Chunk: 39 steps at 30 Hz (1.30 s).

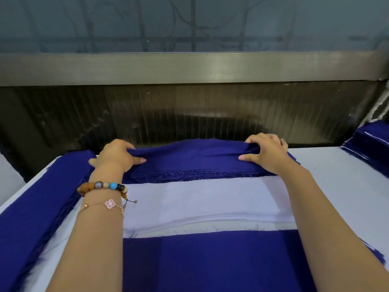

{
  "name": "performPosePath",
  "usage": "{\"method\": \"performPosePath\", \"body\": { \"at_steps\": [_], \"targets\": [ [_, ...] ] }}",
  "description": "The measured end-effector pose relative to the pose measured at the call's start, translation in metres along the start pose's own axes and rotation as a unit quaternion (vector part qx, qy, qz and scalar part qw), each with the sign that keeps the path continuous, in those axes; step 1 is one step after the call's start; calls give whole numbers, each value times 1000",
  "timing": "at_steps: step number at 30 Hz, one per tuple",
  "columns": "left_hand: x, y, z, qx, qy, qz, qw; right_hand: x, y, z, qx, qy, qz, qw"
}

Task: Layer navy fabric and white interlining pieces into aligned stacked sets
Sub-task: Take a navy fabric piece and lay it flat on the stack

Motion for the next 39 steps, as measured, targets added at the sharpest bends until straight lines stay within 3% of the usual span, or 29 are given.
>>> {"method": "performPosePath", "body": {
  "at_steps": [6,11,15,23,28,32,39],
  "targets": [
    [-6,1,6,24,-42,17,999,15,-3,-25,-138,-54,-23,989],
    [-2,2,16,54,-68,-6,996,17,-8,-51,-208,67,-56,974],
    [-9,-1,15,36,-62,-51,996,9,-11,-53,-185,181,-99,961],
    [-11,-10,10,65,-72,-176,980,8,-16,-46,-154,162,-161,961],
    [12,-24,-1,-6,-144,-269,952,15,-26,-40,-153,172,-185,955],
    [21,-41,0,-63,-199,-255,944,34,-49,-47,-172,208,-216,938],
    [24,-97,19,-88,-199,-212,953,43,-107,-45,-167,216,-160,949]
  ]
}}
Point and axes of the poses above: each hand's wrist, its own y-axis towards the middle knuckle, its own x-axis out of the back of the hand, z = x × y, the point moved 6 cm from there along y, towards the middle knuckle, and after that the axes turned 8 degrees about z, right-handed, at the moved point
